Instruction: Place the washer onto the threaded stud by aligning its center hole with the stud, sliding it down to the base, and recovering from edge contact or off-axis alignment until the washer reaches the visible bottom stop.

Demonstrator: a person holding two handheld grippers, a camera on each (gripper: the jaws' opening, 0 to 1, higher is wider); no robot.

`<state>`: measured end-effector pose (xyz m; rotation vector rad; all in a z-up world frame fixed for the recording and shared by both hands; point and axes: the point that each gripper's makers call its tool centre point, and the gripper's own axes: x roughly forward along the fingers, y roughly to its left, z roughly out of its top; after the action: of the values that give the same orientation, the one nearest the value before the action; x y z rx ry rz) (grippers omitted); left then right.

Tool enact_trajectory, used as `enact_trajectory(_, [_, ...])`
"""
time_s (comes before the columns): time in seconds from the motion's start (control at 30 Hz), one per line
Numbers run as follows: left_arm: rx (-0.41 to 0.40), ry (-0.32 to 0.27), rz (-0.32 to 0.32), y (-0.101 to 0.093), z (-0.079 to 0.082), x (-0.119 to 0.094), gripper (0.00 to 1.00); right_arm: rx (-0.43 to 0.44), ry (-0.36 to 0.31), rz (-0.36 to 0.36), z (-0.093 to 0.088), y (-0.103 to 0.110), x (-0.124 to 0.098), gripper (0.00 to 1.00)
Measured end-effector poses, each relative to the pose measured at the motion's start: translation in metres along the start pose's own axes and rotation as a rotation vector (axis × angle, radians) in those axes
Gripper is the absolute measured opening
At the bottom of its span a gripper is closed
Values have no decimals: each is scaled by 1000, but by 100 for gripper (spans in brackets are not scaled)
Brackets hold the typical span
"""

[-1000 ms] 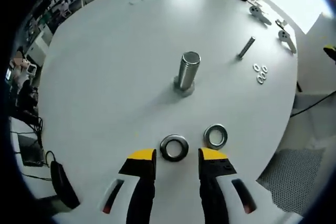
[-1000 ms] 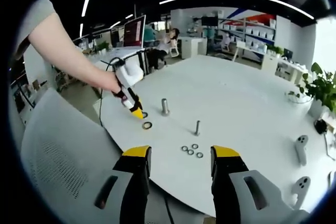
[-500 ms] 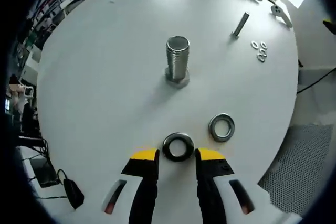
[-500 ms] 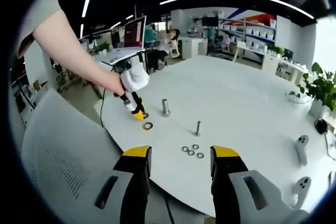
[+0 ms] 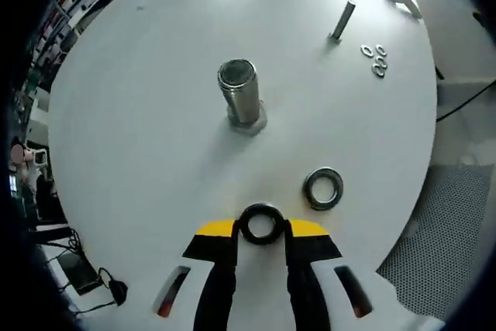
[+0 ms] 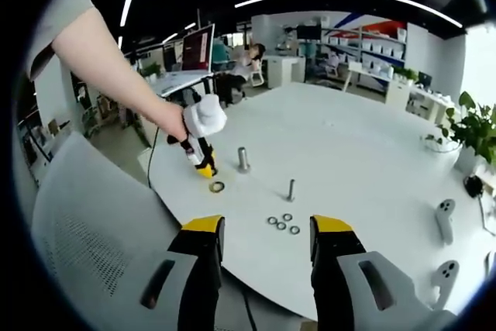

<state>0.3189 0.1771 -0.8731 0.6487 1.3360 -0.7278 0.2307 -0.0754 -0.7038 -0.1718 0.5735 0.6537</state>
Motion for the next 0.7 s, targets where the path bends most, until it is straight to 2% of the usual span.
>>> enact_trajectory(0.13, [-11, 35, 0, 3, 0, 1, 21, 1, -1, -4, 0, 0, -1, 46])
enact_trajectory(0.23, [-33, 27, -7, 6, -1, 2, 21, -1, 1, -3, 0, 0, 0, 46])
enact_trajectory(0.27, [-61, 5, -8, 6, 1, 3, 21, -3, 4, -3, -1, 0, 0, 46])
enact_trajectory(0.3, [-122, -35, -11, 7, 2, 4, 21, -4, 4, -3, -1, 0, 0, 46])
enact_trajectory(0.33, [-145, -63, -12, 6, 2, 2, 21, -2, 0, -3, 0, 0, -1, 45])
enact_trajectory(0.37, [-128, -85, -8, 6, 0, 1, 21, 0, -3, -5, 0, -1, -1, 45])
enact_trajectory(0.47, [-74, -79, 11, 3, -1, 3, 20, 3, -7, -6, 1, -1, -1, 45])
enact_trajectory(0.57, [-124, -63, 0, 6, 1, 3, 20, 1, -2, -1, 0, 0, -1, 45])
enact_trajectory(0.63, [-146, -85, 1, 8, 2, 3, 20, -2, 1, 0, 0, 0, -1, 45])
enact_trajectory(0.7, [-162, -139, 12, 8, 4, 3, 20, 3, -2, -3, 0, 0, -1, 45])
